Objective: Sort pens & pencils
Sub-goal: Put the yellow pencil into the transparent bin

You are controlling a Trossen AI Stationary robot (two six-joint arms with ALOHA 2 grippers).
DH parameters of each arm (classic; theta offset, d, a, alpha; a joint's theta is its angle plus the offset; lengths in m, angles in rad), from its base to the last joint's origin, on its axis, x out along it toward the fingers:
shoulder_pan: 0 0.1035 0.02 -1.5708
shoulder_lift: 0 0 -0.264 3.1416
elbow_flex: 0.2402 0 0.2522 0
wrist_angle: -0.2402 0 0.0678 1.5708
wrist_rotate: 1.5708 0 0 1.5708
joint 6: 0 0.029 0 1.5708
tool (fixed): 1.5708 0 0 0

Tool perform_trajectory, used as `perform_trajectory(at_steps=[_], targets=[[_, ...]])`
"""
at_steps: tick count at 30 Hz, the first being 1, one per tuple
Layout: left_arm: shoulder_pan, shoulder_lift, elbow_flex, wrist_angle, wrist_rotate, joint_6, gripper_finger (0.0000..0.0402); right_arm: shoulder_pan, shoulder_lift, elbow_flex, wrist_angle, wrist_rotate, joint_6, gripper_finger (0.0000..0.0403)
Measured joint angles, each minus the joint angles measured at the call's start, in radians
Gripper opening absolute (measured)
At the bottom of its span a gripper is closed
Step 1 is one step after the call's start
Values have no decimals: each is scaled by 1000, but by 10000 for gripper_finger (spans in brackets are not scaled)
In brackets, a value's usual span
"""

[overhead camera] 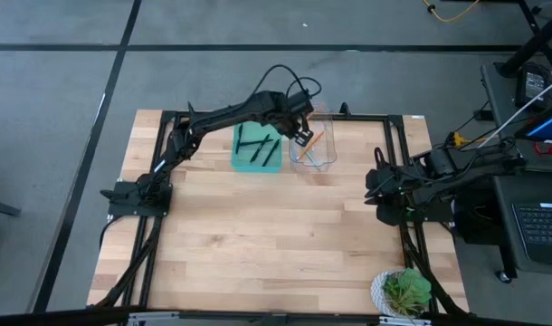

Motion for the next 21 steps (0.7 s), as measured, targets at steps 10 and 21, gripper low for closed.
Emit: perform_trajectory(at_steps=[10,21], targets=[[-50,24,1,58,-44,-238,8,0,0,0,0,1,-85,94],[-60,61,-8,71,-33,-259,8,0,0,0,-5,1,-94,94]])
